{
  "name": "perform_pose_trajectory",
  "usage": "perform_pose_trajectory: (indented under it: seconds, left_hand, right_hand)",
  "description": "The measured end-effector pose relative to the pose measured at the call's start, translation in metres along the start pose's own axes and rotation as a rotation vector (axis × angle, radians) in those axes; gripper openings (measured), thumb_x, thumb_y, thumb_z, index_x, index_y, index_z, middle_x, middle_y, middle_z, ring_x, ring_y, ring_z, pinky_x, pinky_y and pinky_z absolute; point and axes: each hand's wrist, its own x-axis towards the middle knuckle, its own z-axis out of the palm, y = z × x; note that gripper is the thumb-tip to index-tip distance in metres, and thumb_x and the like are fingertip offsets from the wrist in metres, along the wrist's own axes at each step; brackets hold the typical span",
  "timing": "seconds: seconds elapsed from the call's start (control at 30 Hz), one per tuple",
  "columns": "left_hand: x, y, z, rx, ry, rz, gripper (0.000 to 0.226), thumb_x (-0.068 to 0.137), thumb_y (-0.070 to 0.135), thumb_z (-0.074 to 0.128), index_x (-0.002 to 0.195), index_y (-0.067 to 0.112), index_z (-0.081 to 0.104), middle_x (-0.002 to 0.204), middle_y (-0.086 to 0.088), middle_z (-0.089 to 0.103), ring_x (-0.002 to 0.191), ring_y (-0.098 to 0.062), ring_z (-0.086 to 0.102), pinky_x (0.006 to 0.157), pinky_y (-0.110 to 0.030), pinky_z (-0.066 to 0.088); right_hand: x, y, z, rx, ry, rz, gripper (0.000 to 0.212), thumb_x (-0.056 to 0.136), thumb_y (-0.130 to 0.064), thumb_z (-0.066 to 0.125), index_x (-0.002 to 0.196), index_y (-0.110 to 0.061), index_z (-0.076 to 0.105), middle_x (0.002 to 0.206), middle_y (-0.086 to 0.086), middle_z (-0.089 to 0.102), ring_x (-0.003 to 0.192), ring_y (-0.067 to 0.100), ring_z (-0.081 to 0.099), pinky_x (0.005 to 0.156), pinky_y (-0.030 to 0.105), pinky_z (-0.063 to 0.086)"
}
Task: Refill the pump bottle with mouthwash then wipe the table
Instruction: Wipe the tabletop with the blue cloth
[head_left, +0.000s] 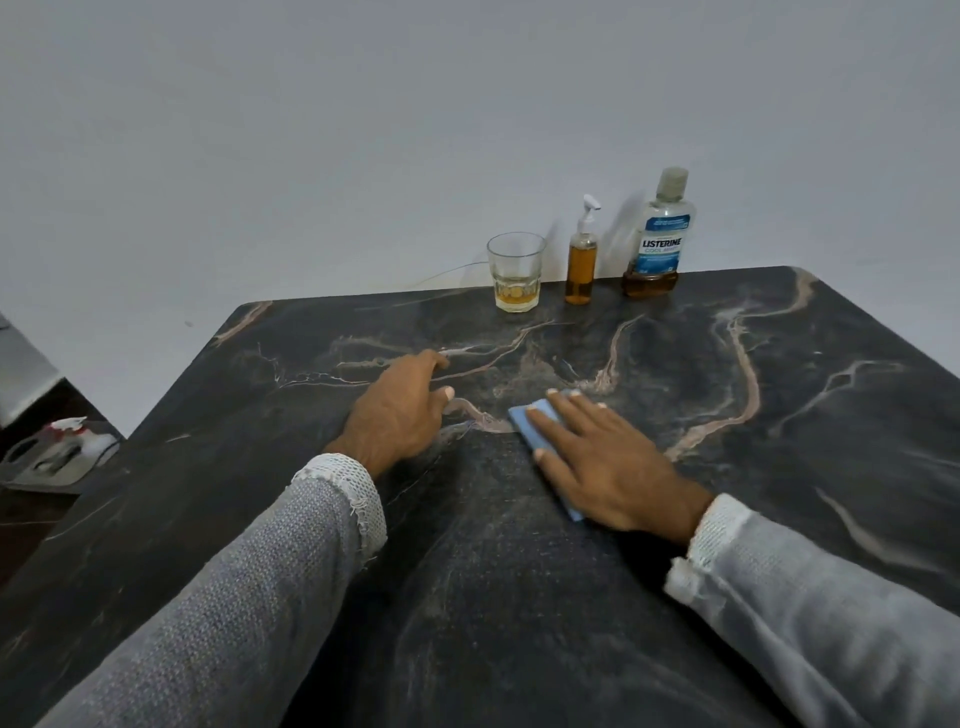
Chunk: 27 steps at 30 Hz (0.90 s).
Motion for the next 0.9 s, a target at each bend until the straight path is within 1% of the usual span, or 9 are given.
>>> perform_pose_trajectory:
  seconds: [0.1, 0.17, 0.23, 0.37, 0.53, 0.63, 0.7, 0.77, 0.9]
  left_hand:
    - [-0.001, 0.007, 0.01, 0.032, -0.034, 0.023, 0.039, 0.098, 0.033, 0.051, 0.133, 0.017, 0.048, 0.134, -0.007, 0.055, 0.12, -0.027, 0.053, 0.103, -0.047, 0.044]
    - [-0.001, 0.01, 0.016, 0.058, -0.059, 0.027, 0.04, 0.098, 0.036, 0.049, 0.133, 0.018, 0.047, 0.132, -0.006, 0.055, 0.119, -0.027, 0.054, 0.101, -0.047, 0.045]
    - [-0.002, 0.012, 0.02, 0.083, -0.078, 0.03, 0.043, 0.098, 0.037, 0.047, 0.136, 0.017, 0.044, 0.134, -0.008, 0.053, 0.121, -0.027, 0.052, 0.102, -0.046, 0.044]
    - [-0.005, 0.017, 0.029, 0.088, -0.112, 0.033, 0.042, 0.098, 0.033, 0.048, 0.135, 0.013, 0.047, 0.132, -0.009, 0.055, 0.119, -0.025, 0.054, 0.102, -0.041, 0.043]
    - [-0.007, 0.027, 0.036, 0.132, -0.141, 0.012, 0.036, 0.098, 0.037, 0.047, 0.125, 0.014, 0.052, 0.126, -0.01, 0.058, 0.115, -0.028, 0.055, 0.099, -0.046, 0.045]
    - [-0.012, 0.032, 0.039, 0.162, -0.168, 0.013, 0.042, 0.098, 0.041, 0.046, 0.131, 0.015, 0.049, 0.134, -0.009, 0.053, 0.123, -0.028, 0.05, 0.103, -0.047, 0.042]
    - [-0.018, 0.036, 0.04, 0.185, -0.179, 0.005, 0.05, 0.097, 0.044, 0.047, 0.138, 0.015, 0.044, 0.141, -0.008, 0.048, 0.128, -0.027, 0.046, 0.106, -0.046, 0.04]
    - [-0.022, 0.039, 0.042, 0.205, -0.191, -0.001, 0.055, 0.095, 0.048, 0.048, 0.138, 0.015, 0.043, 0.142, -0.008, 0.046, 0.13, -0.026, 0.044, 0.107, -0.045, 0.04]
    - [-0.026, 0.044, 0.042, 0.232, -0.232, 0.021, 0.06, 0.093, 0.053, 0.049, 0.138, 0.014, 0.043, 0.142, -0.01, 0.044, 0.131, -0.026, 0.042, 0.109, -0.045, 0.038]
  right_hand:
    - [0.01, 0.033, -0.007, -0.014, 0.0, 0.16, 0.061, 0.101, -0.051, 0.015, 0.155, -0.023, 0.012, 0.162, 0.011, 0.009, 0.149, 0.027, 0.007, 0.12, 0.041, 0.007]
    - [0.03, 0.035, -0.006, 0.015, -0.018, 0.231, 0.062, 0.1, -0.051, 0.016, 0.155, -0.022, 0.011, 0.162, 0.014, 0.008, 0.149, 0.031, 0.006, 0.12, 0.043, 0.005]
    - [0.049, 0.026, -0.004, 0.033, -0.029, 0.256, 0.062, 0.1, -0.051, 0.017, 0.155, -0.022, 0.009, 0.162, 0.016, 0.005, 0.149, 0.034, 0.002, 0.119, 0.045, 0.003]
    - [0.057, 0.004, -0.001, 0.027, -0.005, 0.172, 0.057, 0.101, -0.049, 0.017, 0.154, -0.03, 0.009, 0.161, 0.019, 0.006, 0.148, 0.035, 0.002, 0.118, 0.046, 0.001]
    - [0.019, -0.019, 0.004, 0.063, 0.003, 0.032, 0.056, 0.101, -0.046, 0.02, 0.154, -0.03, 0.011, 0.161, 0.018, 0.004, 0.149, 0.032, 0.0, 0.119, 0.043, -0.002]
    - [-0.014, -0.02, 0.004, 0.046, 0.024, -0.017, 0.056, 0.102, -0.045, 0.021, 0.155, -0.028, 0.013, 0.162, 0.015, 0.004, 0.149, 0.029, -0.001, 0.121, 0.04, -0.001]
    - [-0.037, -0.015, 0.003, 0.046, 0.029, -0.021, 0.056, 0.102, -0.046, 0.021, 0.155, -0.029, 0.012, 0.163, 0.012, 0.002, 0.15, 0.026, -0.003, 0.119, 0.037, -0.004]
    - [-0.058, -0.005, 0.001, 0.054, 0.031, -0.004, 0.057, 0.101, -0.047, 0.021, 0.155, -0.03, 0.011, 0.163, 0.009, 0.001, 0.15, 0.023, -0.005, 0.118, 0.034, -0.005]
    - [-0.09, 0.036, -0.004, 0.031, 0.025, 0.121, 0.058, 0.1, -0.05, 0.017, 0.155, -0.031, 0.009, 0.163, 0.008, 0.003, 0.15, 0.025, -0.002, 0.12, 0.037, 0.002]
